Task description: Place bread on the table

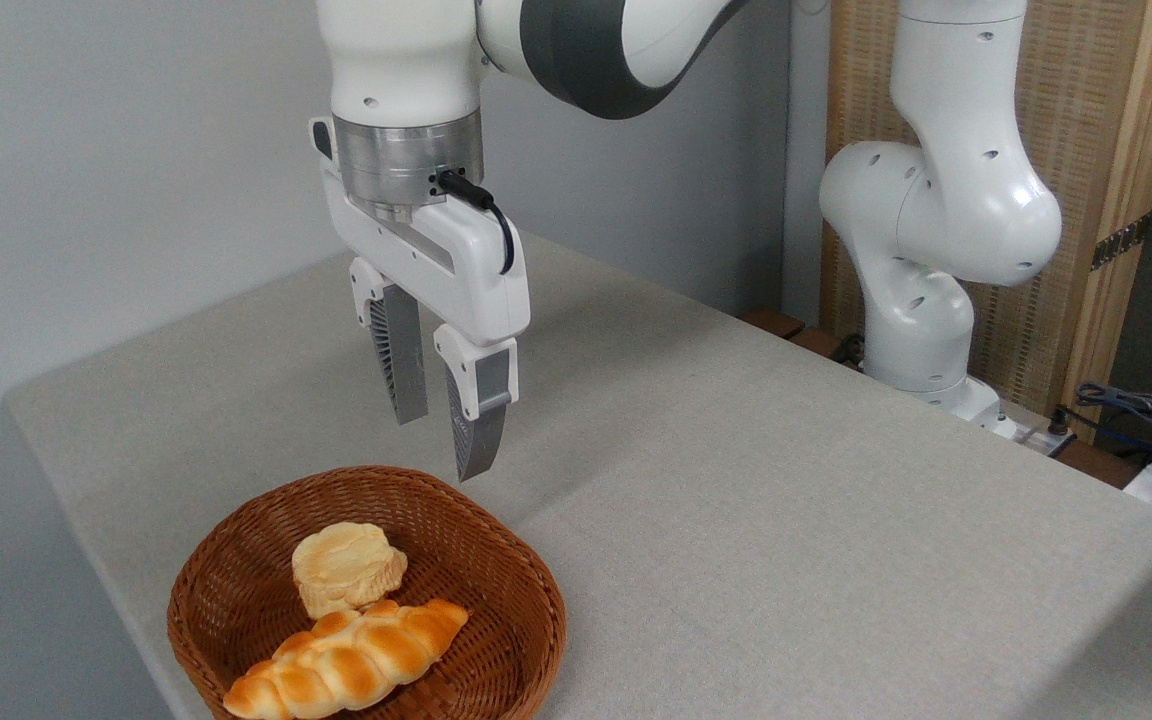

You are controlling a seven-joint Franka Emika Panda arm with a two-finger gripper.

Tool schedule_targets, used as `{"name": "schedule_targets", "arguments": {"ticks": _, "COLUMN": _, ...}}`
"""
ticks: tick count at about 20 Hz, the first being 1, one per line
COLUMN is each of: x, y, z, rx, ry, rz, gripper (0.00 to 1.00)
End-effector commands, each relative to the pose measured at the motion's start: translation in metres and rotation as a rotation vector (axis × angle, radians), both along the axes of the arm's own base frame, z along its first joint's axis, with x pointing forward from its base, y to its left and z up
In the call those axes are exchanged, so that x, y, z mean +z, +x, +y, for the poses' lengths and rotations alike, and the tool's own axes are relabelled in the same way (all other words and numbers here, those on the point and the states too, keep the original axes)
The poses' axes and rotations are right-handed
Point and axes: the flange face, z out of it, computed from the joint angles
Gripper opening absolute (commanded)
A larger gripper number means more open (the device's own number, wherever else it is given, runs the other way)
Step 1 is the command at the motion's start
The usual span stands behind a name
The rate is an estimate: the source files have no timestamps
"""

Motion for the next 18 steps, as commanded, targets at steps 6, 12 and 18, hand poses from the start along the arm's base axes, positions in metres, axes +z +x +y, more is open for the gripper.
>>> {"name": "schedule_targets", "arguments": {"ticks": 6, "x": 0.004, "y": 0.001, "z": -0.003, "rx": 0.018, "ry": -0.004, "rz": 0.009, "gripper": 1.0}}
{"name": "schedule_targets", "arguments": {"ticks": 12, "x": -0.004, "y": 0.005, "z": -0.007, "rx": 0.002, "ry": -0.001, "rz": 0.01, "gripper": 1.0}}
{"name": "schedule_targets", "arguments": {"ticks": 18, "x": -0.022, "y": 0.027, "z": -0.021, "rx": -0.009, "ry": -0.013, "rz": -0.064, "gripper": 1.0}}
